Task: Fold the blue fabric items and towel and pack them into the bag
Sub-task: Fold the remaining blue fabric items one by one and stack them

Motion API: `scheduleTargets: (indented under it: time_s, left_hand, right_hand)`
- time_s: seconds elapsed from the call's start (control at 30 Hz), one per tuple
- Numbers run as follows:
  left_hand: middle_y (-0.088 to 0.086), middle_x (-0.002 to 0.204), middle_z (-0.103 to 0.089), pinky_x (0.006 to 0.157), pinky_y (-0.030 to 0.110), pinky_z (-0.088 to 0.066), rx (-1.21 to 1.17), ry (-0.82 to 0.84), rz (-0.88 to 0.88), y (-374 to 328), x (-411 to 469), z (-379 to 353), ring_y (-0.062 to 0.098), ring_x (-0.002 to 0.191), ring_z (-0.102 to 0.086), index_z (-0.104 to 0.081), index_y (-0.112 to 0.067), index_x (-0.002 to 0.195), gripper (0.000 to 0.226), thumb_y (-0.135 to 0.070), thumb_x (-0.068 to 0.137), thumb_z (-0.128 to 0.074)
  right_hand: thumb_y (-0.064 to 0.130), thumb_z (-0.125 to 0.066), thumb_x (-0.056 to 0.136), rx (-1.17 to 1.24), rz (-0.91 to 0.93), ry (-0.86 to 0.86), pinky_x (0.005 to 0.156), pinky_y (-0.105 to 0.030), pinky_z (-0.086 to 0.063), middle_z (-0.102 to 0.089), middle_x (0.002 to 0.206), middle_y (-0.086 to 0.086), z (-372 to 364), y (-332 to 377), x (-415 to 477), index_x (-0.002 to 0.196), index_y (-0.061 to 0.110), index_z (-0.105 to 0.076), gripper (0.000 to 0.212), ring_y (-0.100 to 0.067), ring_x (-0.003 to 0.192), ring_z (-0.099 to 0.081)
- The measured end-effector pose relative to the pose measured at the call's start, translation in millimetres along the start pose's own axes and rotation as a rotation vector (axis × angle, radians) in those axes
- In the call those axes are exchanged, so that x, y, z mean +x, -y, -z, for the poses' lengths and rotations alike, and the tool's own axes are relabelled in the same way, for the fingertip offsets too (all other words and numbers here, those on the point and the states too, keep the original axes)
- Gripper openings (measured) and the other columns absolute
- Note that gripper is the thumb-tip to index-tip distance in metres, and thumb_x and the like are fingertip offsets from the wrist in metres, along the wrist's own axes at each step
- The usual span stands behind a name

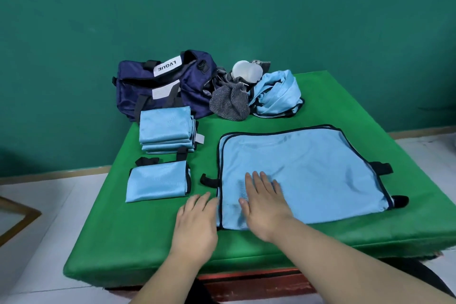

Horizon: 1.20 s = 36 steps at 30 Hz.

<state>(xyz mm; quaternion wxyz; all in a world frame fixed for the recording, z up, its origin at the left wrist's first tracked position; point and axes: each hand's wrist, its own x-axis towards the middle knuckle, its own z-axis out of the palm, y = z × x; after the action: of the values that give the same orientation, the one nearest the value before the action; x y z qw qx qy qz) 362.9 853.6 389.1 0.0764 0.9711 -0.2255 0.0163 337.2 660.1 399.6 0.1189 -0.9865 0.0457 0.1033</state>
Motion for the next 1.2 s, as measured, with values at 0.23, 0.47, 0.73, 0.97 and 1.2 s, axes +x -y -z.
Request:
scheduleTargets:
  time_s: [0.23,0.47,0.73,0.97,1.2]
  left_hand:
    - [0.002,0.133,-0.06,0.099,0.045,-0.049,0.035,-0.004,-0.183,-94.5,11.8,7.5,0.028,0.126,-0.053,-0.066,-0.025,0.12,0.045,-0.04,0.091,-0.036]
    - [0.006,0.131,-0.063,0.098,0.042,-0.051,0.066,0.11,-0.423,-211.0,33.9,-8.1,0.03,0.125,-0.057,-0.07,-0.024,0.112,0.047,-0.045,0.087,-0.037]
    - [0.006,0.166,-0.008,0.123,0.034,0.0,-0.07,0.209,-0.429,-309.2,79.2,-39.3,0.023,0.153,0.002,-0.022,-0.015,0.155,0.075,-0.05,0.092,-0.002]
    - [0.002,0.166,0.01,0.124,0.04,0.005,-0.028,0.267,-0.343,-337.1,98.5,-71.7,0.017,0.152,0.014,0.003,-0.014,0.158,0.073,-0.052,0.096,0.001]
    - [-0.001,0.164,0.02,0.123,0.041,0.009,0.01,0.284,-0.327,-338.6,102.1,-76.5,0.014,0.149,0.023,0.012,-0.018,0.157,0.065,-0.049,0.104,-0.008]
  right_hand:
    - [0.059,0.001,0.089,0.081,-0.11,-0.172,0.124,-0.043,-0.001,-0.008,0.167,-0.009,19.5,-87.5,-51.4,0.159,0.014,-0.008,0.084,-0.026,0.154,0.003]
    - [0.044,-0.041,0.101,0.165,-0.348,-0.395,0.122,-0.044,-0.016,-0.033,0.158,-0.003,34.0,-202.8,-107.8,0.152,0.019,-0.036,0.057,-0.028,0.151,-0.014]
    - [0.048,-0.05,0.095,0.26,-0.536,-0.407,0.1,-0.039,-0.039,-0.063,0.12,0.003,31.4,-269.4,-126.1,0.139,0.025,-0.052,0.049,-0.022,0.116,-0.052]
    - [0.024,-0.055,0.089,0.411,-0.529,-0.428,0.094,-0.032,-0.044,-0.071,0.11,0.002,34.1,-291.9,-121.4,0.117,0.024,-0.067,0.031,-0.022,0.107,-0.059]
    - [0.015,-0.06,0.083,0.658,-0.638,-0.586,0.084,-0.032,-0.05,-0.069,0.1,0.003,22.0,-313.0,-128.5,0.1,0.022,-0.067,0.02,-0.02,0.1,-0.062]
